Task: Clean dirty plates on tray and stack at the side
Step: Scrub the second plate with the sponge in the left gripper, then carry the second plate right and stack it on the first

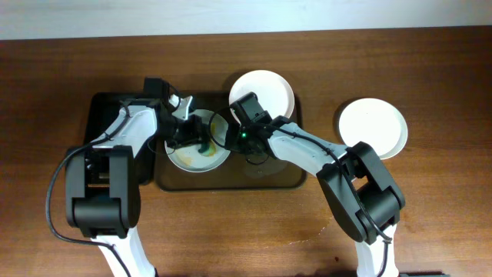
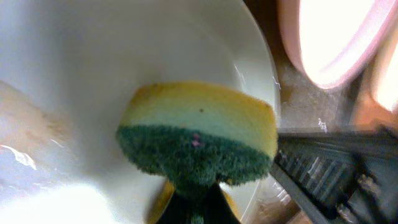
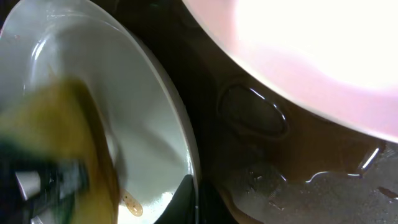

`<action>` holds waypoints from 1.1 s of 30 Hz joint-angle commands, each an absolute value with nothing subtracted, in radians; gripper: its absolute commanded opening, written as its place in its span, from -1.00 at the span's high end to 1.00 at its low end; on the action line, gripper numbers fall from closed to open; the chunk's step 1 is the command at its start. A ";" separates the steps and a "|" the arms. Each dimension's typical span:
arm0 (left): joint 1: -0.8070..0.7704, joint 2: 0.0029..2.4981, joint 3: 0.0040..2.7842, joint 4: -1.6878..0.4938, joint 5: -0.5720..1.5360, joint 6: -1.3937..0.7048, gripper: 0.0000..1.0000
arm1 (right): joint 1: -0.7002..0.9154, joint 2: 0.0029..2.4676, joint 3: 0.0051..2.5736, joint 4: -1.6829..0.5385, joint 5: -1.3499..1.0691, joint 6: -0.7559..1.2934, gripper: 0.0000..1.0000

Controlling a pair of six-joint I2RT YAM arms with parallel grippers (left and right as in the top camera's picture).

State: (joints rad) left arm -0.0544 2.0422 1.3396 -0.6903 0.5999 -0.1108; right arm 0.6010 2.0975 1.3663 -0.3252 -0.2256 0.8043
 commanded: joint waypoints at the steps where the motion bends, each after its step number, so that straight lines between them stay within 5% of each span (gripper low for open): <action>1: -0.052 2.053 1.337 -0.559 0.245 -0.217 0.98 | 0.600 2.116 1.356 -0.339 -0.196 0.790 0.92; 3: -0.059 2.053 1.344 -0.529 0.097 -0.236 0.98 | 0.600 2.116 1.356 -0.340 -0.196 0.782 0.92; 7: -0.065 2.053 1.401 -0.810 -0.020 -0.239 0.98 | 0.600 2.116 1.356 -0.339 -0.196 0.783 0.92; 11: -0.065 2.053 1.555 -1.142 0.137 -0.113 0.98 | 0.600 2.116 1.356 -0.339 -0.200 0.783 0.92; 16: -0.046 2.053 1.849 -1.200 0.315 -0.025 0.98 | 0.599 2.116 1.356 -0.335 -0.214 0.764 0.91; 20: 0.069 2.053 1.947 -1.235 0.208 -0.029 0.98 | 0.602 2.119 1.356 -0.305 -0.187 0.764 0.46; 21: 0.102 2.053 1.946 -1.243 0.150 -0.029 0.98 | 0.604 2.130 1.356 -0.295 -0.193 0.765 0.50; 23: 0.128 2.053 1.945 -1.243 0.109 -0.029 0.98 | 0.604 2.134 1.356 -0.297 -0.234 0.764 0.92; 26: 0.136 2.053 1.944 -1.239 0.107 -0.029 0.98 | 0.588 2.086 1.453 -0.433 -0.310 0.612 0.92; 30: 0.136 2.053 1.917 -1.194 0.103 -0.029 0.98 | 0.618 1.954 1.747 -0.818 0.070 0.361 0.92; 33: 0.136 2.053 1.915 -1.179 0.090 -0.030 0.98 | 0.698 1.925 1.808 -0.887 0.432 0.284 0.92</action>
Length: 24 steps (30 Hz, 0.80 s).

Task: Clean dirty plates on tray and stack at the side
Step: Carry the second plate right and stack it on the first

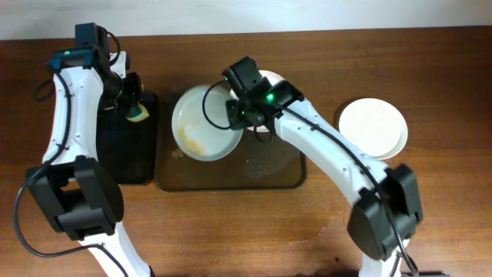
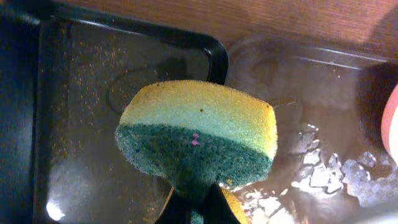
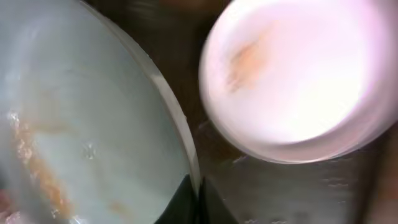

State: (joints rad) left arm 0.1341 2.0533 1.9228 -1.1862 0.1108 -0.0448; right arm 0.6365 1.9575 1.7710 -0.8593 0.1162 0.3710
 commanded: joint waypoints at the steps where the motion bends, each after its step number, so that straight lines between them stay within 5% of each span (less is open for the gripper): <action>1: 0.136 2.053 1.915 -1.179 0.072 -0.030 0.98 | 0.725 1.925 1.808 -0.900 0.525 0.273 0.92; 7: 0.136 2.053 1.915 -1.179 0.056 -0.030 0.98 | 0.942 1.925 1.808 -0.932 1.301 0.265 0.92; 15: 0.136 2.053 1.915 -1.179 0.056 -0.030 0.98 | 0.962 1.925 1.808 -0.939 1.356 0.270 0.92; 19: 0.136 2.053 1.915 -1.180 0.056 -0.030 0.98 | 0.871 1.884 1.808 -0.982 0.912 0.345 0.92; 24: 0.136 2.053 1.915 -1.182 0.056 -0.030 0.98 | 0.344 1.808 1.807 -1.121 0.150 0.405 0.92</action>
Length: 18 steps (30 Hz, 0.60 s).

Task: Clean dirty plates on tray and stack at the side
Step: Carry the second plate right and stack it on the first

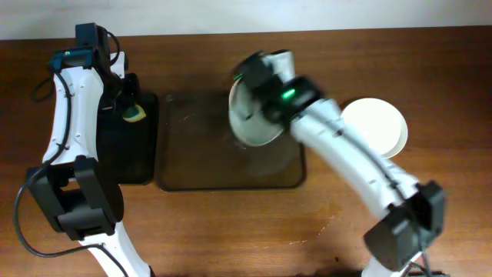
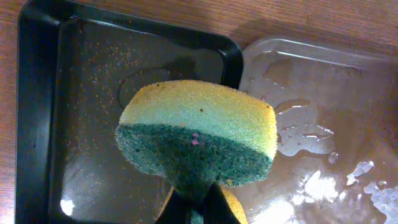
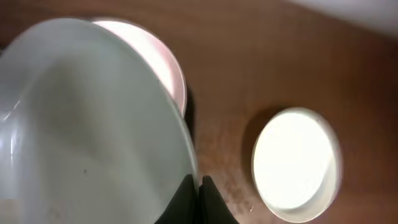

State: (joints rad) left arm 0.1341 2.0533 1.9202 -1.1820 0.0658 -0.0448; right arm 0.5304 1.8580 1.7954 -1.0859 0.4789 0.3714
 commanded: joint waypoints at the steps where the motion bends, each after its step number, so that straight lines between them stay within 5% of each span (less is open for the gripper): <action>1: 0.136 2.053 1.915 -1.182 0.056 -0.030 0.98 | 0.264 1.808 1.805 -1.135 0.089 0.401 0.92; 6: 0.136 2.053 1.915 -1.174 0.063 -0.030 0.98 | -0.204 1.856 1.734 -1.215 0.011 0.401 0.92; 11: 0.136 2.053 1.915 -1.174 0.063 -0.030 0.98 | -0.342 1.888 1.473 -1.004 0.010 0.401 0.91; 12: 0.136 2.053 1.915 -1.175 0.063 -0.030 0.98 | -0.336 1.888 1.437 -0.973 0.010 0.401 0.65; 13: 0.136 2.053 1.915 -1.175 0.063 -0.030 0.98 | -0.328 1.888 1.418 -0.954 0.010 0.402 -0.08; 14: 0.136 2.053 1.915 -1.174 0.063 -0.030 0.98 | -0.321 1.887 1.423 -0.947 -0.006 0.401 -0.21; 18: 0.136 2.053 1.915 -1.175 0.063 -0.030 0.98 | -0.222 1.885 1.565 -0.925 -0.261 0.368 -0.22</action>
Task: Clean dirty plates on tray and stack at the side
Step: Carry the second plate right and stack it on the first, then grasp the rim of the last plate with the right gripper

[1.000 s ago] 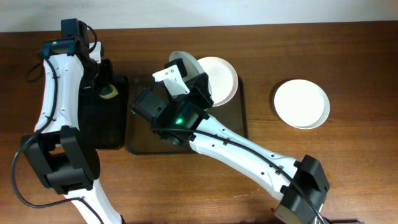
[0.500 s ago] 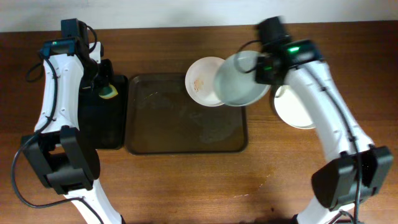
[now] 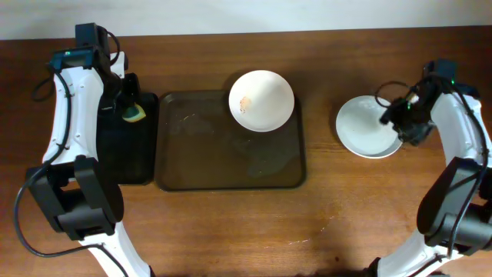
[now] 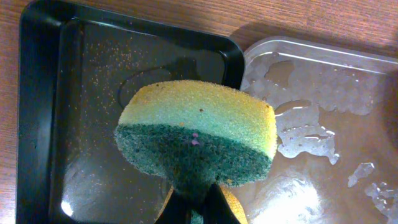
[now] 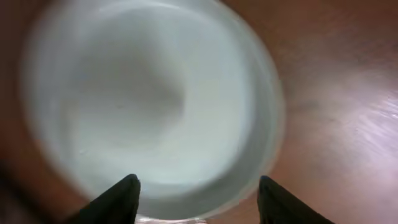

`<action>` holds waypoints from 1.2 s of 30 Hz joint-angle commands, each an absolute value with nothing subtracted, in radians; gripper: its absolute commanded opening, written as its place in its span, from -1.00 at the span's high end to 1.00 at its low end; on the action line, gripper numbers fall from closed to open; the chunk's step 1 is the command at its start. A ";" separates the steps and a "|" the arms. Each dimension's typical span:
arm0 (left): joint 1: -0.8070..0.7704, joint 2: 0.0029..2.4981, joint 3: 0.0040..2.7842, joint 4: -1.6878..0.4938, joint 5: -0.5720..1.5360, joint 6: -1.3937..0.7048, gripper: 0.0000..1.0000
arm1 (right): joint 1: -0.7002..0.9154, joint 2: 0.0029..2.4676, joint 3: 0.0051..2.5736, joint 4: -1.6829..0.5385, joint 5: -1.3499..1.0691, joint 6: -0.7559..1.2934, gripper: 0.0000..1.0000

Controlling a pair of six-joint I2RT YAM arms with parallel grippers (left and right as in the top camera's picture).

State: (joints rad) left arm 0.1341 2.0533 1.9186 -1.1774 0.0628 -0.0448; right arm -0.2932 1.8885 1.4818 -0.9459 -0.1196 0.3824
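Observation:
A white plate (image 3: 261, 100) with an orange stain lies at the back right of the clear wet tray (image 3: 200, 165). At the right side sits the stack of clean white plates (image 3: 367, 128), filling the right wrist view (image 5: 149, 106). My right gripper (image 3: 398, 115) hovers over the stack's right edge, open, its fingertips (image 5: 121, 196) spread wide with nothing between them. My left gripper (image 3: 132, 104) is shut on the yellow-and-green sponge (image 4: 196, 140) above the black tray (image 4: 81, 124).
The black tray (image 3: 123, 146) lies left of the clear tray, the two touching. Water drops and puddles cover the clear tray (image 4: 311, 143). Bare brown table surrounds the trays and the stack.
My right gripper held a plate above the tray's right end; now that plate lies on the stack at the right and the gripper is open. The left arm has not moved.
The sponge was in a dirty plate on the tray, my right gripper gripping that plate's rim. Then the sponge was over the black tray and the plate was lifted. Then the plate hung over the tray's right end. Now it rests on the side stack.

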 commanded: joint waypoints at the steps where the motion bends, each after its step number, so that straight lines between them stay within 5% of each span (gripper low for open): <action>1: 0.136 2.053 1.915 -1.175 0.063 -0.030 0.98 | -0.143 1.886 1.590 -0.873 -0.303 0.393 -0.22; 8: 0.136 2.053 1.915 -1.175 0.063 -0.030 0.98 | 0.292 2.053 1.589 -0.597 -0.035 0.717 -0.13; 16: 0.136 2.053 1.915 -1.175 0.063 -0.030 0.98 | 0.363 2.175 1.587 -0.754 -0.130 0.793 0.12; 26: 0.136 2.053 1.915 -1.185 0.067 -0.030 0.98 | 0.543 2.168 1.611 -0.852 -0.277 0.635 0.43; 29: 0.136 2.053 1.915 -1.190 0.091 -0.030 0.98 | 0.489 2.153 1.692 -0.882 -0.258 0.590 -0.08; 31: 0.134 2.053 1.915 -1.190 0.154 -0.030 0.98 | 0.437 2.153 1.714 -0.864 -0.251 0.557 -0.25; 36: 0.038 2.053 1.914 -1.183 0.214 -0.030 0.98 | 0.370 2.214 1.710 -0.759 -0.301 0.449 -0.15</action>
